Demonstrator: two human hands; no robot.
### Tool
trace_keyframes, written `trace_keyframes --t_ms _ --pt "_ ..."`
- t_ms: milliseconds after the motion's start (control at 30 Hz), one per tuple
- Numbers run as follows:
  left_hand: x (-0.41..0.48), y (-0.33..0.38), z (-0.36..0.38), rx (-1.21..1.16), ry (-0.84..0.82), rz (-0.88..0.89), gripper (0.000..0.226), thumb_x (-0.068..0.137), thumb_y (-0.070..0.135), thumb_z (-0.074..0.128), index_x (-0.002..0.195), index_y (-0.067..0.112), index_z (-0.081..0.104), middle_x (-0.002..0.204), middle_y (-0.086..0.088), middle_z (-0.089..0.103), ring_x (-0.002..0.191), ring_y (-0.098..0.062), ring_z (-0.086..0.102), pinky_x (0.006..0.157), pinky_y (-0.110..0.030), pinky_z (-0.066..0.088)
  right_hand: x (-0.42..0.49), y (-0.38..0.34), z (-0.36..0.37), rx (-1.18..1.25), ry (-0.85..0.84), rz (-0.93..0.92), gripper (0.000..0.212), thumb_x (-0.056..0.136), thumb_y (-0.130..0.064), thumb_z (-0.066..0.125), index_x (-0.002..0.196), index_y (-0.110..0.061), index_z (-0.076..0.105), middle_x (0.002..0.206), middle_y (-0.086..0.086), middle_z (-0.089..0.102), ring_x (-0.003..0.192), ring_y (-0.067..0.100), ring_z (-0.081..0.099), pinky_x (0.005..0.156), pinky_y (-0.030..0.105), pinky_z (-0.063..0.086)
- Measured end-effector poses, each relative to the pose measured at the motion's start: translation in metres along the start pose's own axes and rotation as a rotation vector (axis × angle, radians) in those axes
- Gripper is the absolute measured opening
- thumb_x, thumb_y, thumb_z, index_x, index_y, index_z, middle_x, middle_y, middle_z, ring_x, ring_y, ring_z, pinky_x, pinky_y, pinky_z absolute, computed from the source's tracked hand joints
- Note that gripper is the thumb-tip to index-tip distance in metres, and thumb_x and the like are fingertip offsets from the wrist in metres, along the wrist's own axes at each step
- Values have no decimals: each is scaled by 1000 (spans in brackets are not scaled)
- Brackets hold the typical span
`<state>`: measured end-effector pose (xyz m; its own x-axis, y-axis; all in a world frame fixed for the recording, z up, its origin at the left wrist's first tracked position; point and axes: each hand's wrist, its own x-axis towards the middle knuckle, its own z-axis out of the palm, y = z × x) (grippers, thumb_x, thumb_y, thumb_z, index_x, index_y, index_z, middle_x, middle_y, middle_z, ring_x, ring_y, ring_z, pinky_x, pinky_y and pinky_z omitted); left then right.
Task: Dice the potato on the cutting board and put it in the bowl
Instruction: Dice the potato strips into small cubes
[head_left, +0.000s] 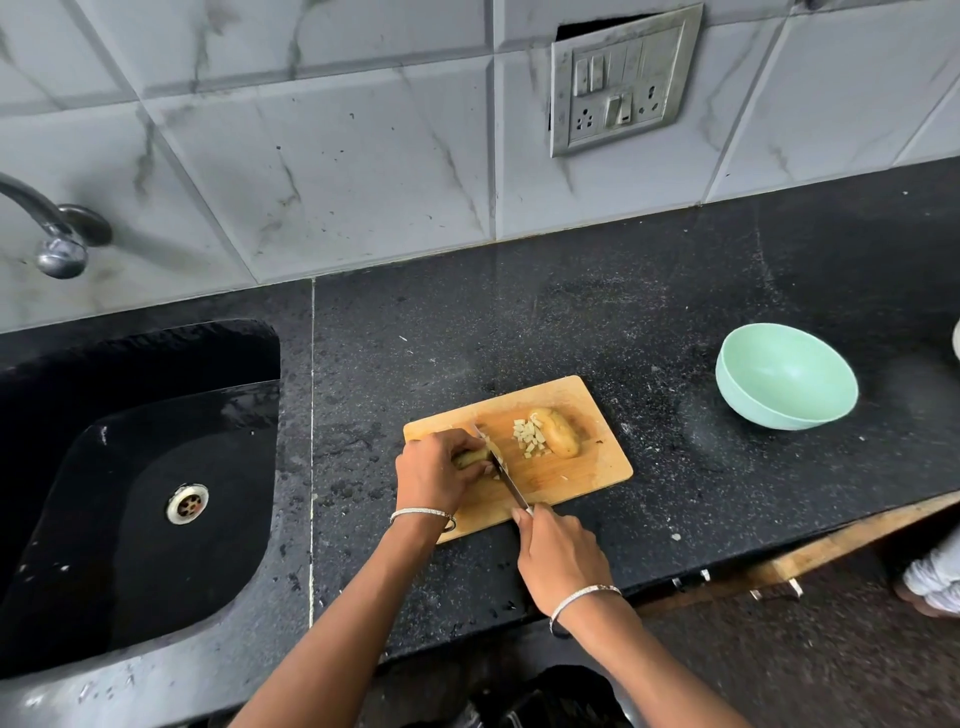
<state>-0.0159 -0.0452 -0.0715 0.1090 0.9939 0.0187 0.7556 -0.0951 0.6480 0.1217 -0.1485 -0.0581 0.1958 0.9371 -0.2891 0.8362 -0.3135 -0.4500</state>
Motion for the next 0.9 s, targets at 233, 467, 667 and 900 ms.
trace_keyframes --t_ms 233,467,667,900 --pt "-1 -1 1 -13 -7 17 27 68 25 86 92 29 73 87 17 72 81 -4 66 79 -31 56 8 5 -2 26 -50 15 43 103 -48 26 98 -17 55 100 9 65 96 35 62 68 38 41" --pt "-1 1 0 -32 -12 4 27 67 23 86 91 28 74 87 15 72 83 -5 66 80 -29 54 21 16 -6 280 -163 74 48 101 -52 32 82 -15 56 81 10 64 73 28 60 63 34 44" --pt "2 5 -3 -42 -52 1 29 66 20 87 90 24 73 86 14 72 81 -2 64 77 -20 51 24 24 -16 951 -520 403 52 97 -57 45 74 -11 50 51 -1 31 36 9 19 36 14 12" --pt "5 7 -3 -1 -76 44 32 67 17 85 95 25 71 91 13 71 82 -3 62 73 -10 45 34 33 -14 1178 -730 492 52 95 -56 47 70 -11 53 51 -1 28 33 6 18 34 13 13"
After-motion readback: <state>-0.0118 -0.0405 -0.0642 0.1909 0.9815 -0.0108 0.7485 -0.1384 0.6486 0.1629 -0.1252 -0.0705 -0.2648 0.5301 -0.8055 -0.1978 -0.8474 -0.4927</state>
